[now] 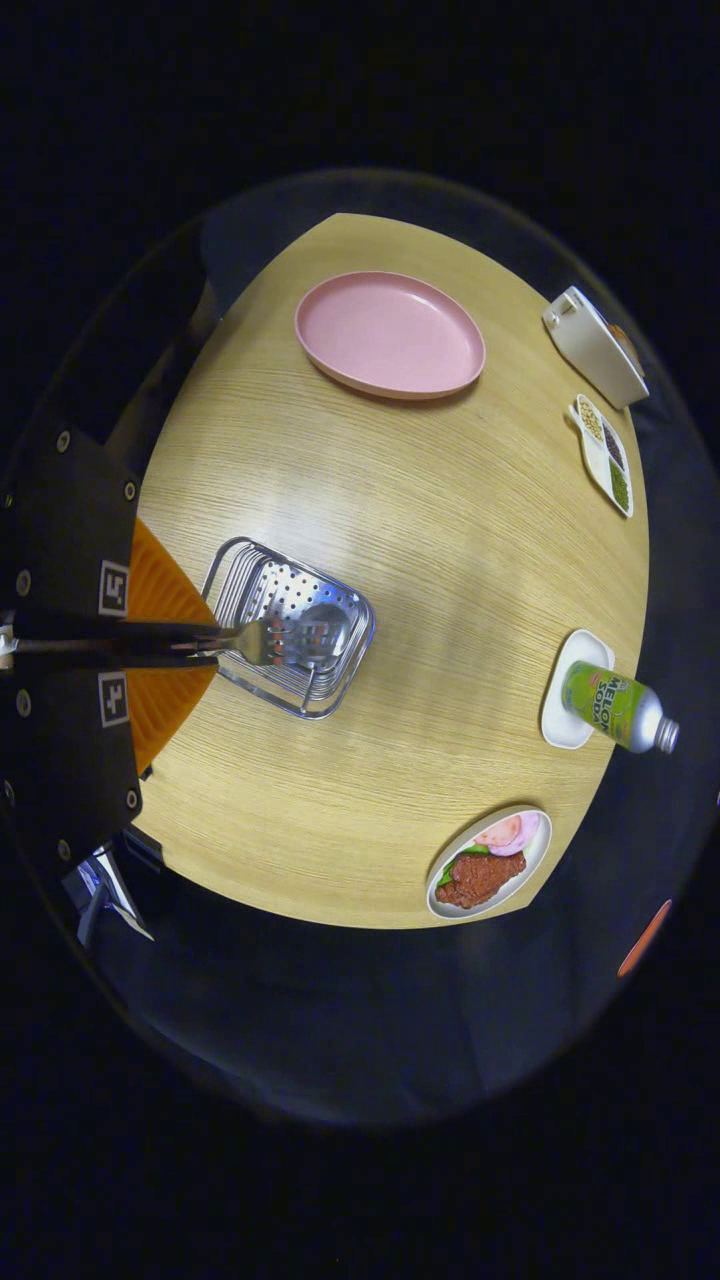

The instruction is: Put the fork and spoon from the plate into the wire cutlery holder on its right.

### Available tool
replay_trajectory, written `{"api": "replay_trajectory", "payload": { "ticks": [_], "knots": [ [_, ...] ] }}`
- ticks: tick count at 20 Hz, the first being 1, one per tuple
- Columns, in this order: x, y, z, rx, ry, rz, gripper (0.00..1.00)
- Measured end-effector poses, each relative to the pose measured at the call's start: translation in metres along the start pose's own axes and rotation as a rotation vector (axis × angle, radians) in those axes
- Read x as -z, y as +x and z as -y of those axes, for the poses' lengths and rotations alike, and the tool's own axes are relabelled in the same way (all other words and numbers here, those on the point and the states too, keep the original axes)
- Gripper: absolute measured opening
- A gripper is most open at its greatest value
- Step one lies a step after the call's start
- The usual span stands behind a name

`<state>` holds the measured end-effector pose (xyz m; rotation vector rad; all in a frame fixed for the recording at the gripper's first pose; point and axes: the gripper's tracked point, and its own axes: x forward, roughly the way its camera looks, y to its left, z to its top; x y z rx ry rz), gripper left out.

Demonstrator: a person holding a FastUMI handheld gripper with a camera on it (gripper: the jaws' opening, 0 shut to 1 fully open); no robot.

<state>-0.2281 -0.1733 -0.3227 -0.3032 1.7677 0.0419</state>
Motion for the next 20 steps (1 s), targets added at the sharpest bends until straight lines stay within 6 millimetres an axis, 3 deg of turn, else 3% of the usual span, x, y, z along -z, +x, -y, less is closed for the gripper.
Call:
{"api": "replay_trajectory", "payload": {
  "ticks": [6,11,14,17,20],
  "knots": [
    [-0.035,-0.009,0.005,-0.001,0.059,0.160,0.09],
    [-0.085,-0.043,0.020,0.042,0.145,0.432,0.10],
    [-0.116,-0.084,0.030,0.049,0.223,0.620,0.10],
    [-0.149,-0.145,0.037,0.026,0.260,0.847,0.11],
    [-0.168,-0.200,0.043,0.028,0.301,1.034,0.16]
  ]
}}
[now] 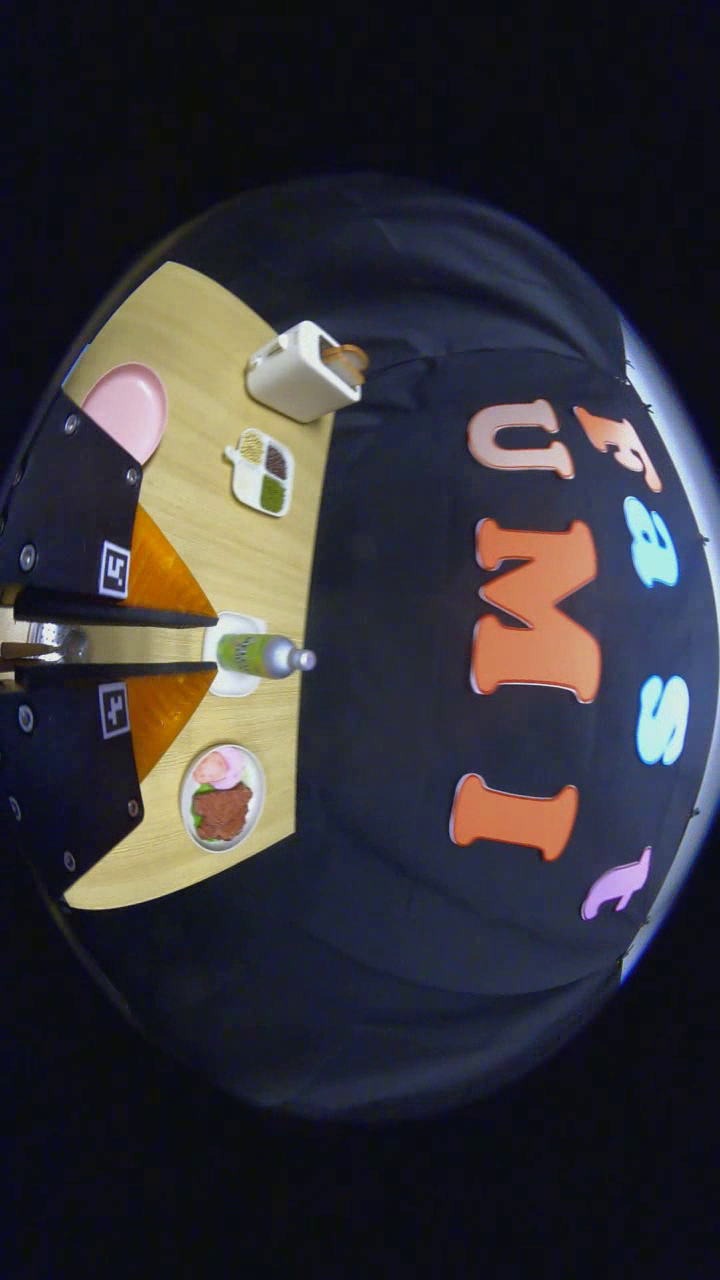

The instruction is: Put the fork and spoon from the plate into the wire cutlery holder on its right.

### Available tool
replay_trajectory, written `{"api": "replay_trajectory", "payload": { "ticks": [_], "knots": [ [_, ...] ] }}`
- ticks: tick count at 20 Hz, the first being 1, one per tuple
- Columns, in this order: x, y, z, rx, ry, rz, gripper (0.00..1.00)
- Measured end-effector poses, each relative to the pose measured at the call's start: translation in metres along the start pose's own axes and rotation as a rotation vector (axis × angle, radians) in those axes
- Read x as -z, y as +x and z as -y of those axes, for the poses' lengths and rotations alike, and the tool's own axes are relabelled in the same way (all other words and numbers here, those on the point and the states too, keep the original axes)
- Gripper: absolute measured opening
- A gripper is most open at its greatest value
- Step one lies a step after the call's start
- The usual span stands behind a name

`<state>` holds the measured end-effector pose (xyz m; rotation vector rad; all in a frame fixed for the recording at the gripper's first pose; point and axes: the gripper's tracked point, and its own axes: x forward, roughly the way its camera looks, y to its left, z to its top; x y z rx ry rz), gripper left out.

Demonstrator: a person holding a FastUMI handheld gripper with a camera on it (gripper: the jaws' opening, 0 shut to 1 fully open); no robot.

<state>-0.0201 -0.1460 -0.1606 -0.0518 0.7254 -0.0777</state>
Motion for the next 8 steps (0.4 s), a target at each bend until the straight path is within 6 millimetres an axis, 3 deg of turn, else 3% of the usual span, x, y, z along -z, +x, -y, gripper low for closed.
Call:
{"api": "replay_trajectory", "payload": {
  "ticks": [5,8],
  "knots": [
    [-0.093,-0.028,-0.012,0.004,0.041,0.258,0.23],
    [-0.132,-0.051,-0.015,0.013,0.033,0.394,0.38]
  ]
}}
